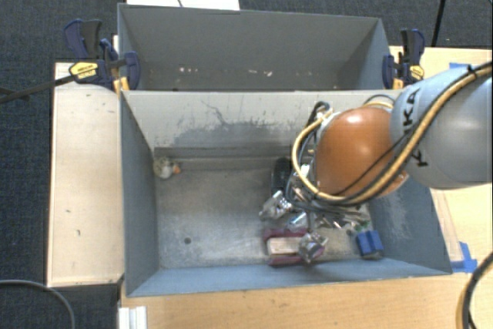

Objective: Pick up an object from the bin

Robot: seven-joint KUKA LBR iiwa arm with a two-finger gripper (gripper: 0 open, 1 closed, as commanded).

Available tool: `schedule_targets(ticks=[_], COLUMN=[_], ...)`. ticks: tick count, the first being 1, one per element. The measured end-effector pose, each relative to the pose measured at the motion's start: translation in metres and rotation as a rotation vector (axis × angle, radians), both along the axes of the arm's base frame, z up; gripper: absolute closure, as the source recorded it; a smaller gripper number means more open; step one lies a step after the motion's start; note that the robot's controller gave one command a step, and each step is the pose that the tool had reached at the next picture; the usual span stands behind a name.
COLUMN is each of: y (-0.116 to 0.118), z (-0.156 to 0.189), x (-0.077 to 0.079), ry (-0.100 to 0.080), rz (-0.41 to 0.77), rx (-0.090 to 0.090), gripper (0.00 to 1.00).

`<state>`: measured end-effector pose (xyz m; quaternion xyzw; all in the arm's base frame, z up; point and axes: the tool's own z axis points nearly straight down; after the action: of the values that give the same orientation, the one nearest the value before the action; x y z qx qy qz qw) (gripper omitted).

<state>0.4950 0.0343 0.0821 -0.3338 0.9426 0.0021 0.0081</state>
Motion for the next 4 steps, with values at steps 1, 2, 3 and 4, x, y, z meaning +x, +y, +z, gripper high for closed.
schedule_targets(ticks=[1, 2, 3, 4], y=[-0.004, 0.031, 0.039, 0.036], z=[0.0, 0.0, -0.001, 0.0], x=[-0.004, 0.012, 0.012, 0.011], ry=[0.022, 0.024, 0.006, 0.021], rz=[-0.006, 0.523, 0.526, 0.523], rx=[-0.012, -0.035, -0.017, -0.026], gripper=[1.0, 1.0, 0.0, 1.0])
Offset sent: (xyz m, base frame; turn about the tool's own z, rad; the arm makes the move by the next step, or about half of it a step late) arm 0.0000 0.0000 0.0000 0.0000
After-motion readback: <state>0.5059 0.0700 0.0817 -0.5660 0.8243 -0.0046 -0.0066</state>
